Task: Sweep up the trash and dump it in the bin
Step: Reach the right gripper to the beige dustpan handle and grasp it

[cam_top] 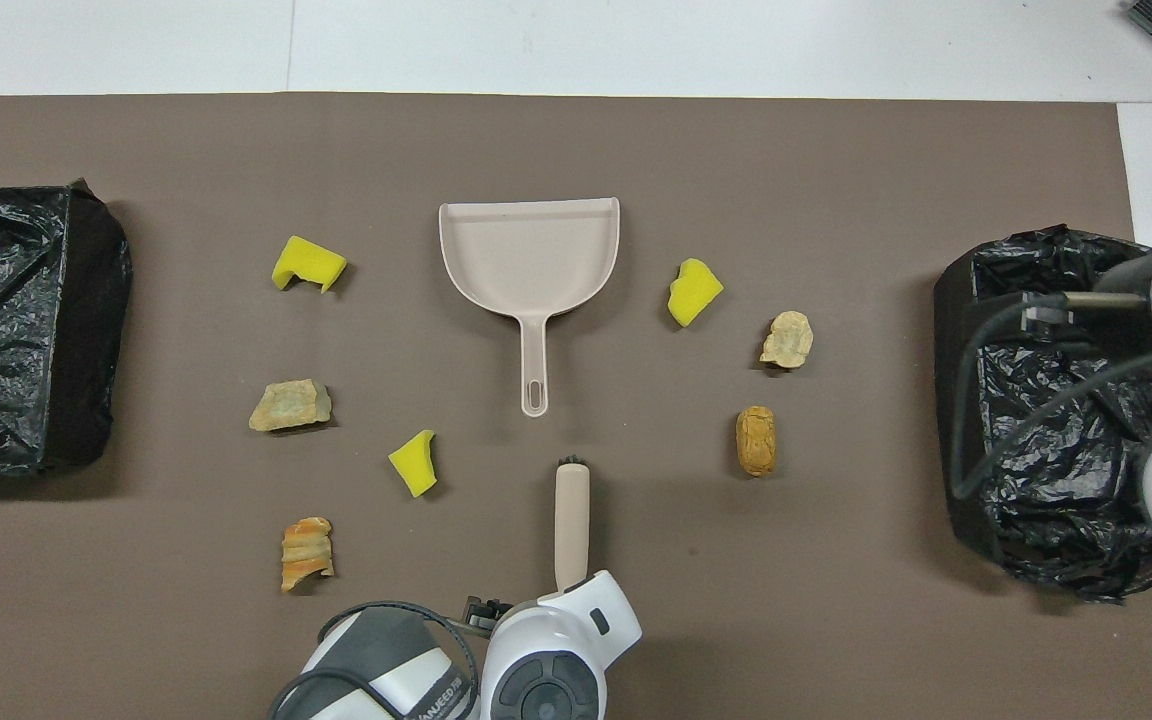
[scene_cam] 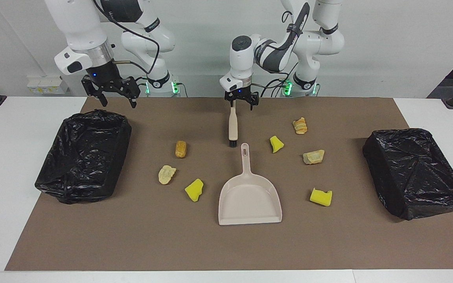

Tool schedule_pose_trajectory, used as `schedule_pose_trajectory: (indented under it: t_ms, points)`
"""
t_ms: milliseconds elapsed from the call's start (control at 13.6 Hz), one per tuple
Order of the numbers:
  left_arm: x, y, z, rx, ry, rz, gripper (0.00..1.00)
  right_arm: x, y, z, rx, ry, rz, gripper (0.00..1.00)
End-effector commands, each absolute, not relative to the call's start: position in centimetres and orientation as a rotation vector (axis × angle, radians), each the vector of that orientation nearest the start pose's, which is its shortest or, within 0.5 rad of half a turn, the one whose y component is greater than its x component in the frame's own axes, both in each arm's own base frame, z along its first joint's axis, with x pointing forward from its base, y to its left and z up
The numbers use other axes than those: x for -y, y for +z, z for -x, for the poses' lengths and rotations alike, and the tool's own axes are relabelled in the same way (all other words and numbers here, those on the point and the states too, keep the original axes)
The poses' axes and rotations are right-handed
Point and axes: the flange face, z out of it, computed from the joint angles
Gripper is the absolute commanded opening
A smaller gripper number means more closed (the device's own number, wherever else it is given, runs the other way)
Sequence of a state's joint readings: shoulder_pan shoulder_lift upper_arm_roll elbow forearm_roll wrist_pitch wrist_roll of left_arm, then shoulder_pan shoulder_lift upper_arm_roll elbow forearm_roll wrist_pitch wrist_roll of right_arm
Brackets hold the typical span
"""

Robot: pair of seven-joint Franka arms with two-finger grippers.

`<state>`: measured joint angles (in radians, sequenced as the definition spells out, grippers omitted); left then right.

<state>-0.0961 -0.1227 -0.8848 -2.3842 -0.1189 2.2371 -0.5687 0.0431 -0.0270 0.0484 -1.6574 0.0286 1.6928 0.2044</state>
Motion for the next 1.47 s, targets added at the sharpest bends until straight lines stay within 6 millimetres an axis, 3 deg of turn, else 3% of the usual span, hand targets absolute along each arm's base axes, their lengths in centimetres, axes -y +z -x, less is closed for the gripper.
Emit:
schedule_pose_trajectory:
  t_ms: [0, 74, 295, 442, 590, 811, 1032, 1253, 1327, 1401]
  points:
    - [40.0, 34.7, -25.7, -0.457, 0.060, 3.092, 1.00, -10.5, 60.5, -58.7, -0.259, -0.105, 3.051, 1.00]
    - [40.2, 34.8, -25.8, -0.439, 0.062, 3.115, 1.00, -12.3, 59.0, -59.9, -0.300, -0.115, 3.028, 1.00]
    - [40.8, 34.8, -26.3, -0.430, 0.076, 3.149, 1.00, -21.7, 53.0, -62.5, -0.328, -0.119, 3.009, 1.00]
    - [41.1, 35.1, -26.5, -0.368, 0.072, 3.167, 1.00, -24.2, 50.3, -64.1, -0.311, -0.107, 2.988, 1.00]
    - [41.3, 35.1, -26.6, -0.282, 0.088, 3.200, 1.00, -29.3, 47.7, -63.0, -0.275, -0.080, 2.981, 1.00]
    - [41.2, 35.5, -27.6, -0.123, 0.097, 3.248, 1.00, -34.8, 44.7, -61.3, -0.306, -0.043, 2.976, 1.00]
    - [41.8, 35.1, -26.9, -0.026, 0.137, 3.249, 1.00, -38.5, 41.2, -59.6, -0.237, -0.016, 2.998, 1.00]
    - [42.1, 34.4, -25.9, 0.003, 0.169, 3.235, 0.73, -39.6, 37.0, -60.8, -0.233, -0.063, 2.968, 1.00]
    - [42.2, 34.5, -25.9, 0.001, 0.165, 3.238, 0.54, -40.7, 36.0, -60.1, -0.187, -0.088, 2.963, 1.00]
    - [42.2, 34.5, -25.8, -0.015, 0.170, 3.233, 0.20, -40.4, 35.5, -60.1, -0.136, -0.085, 2.972, 1.00]
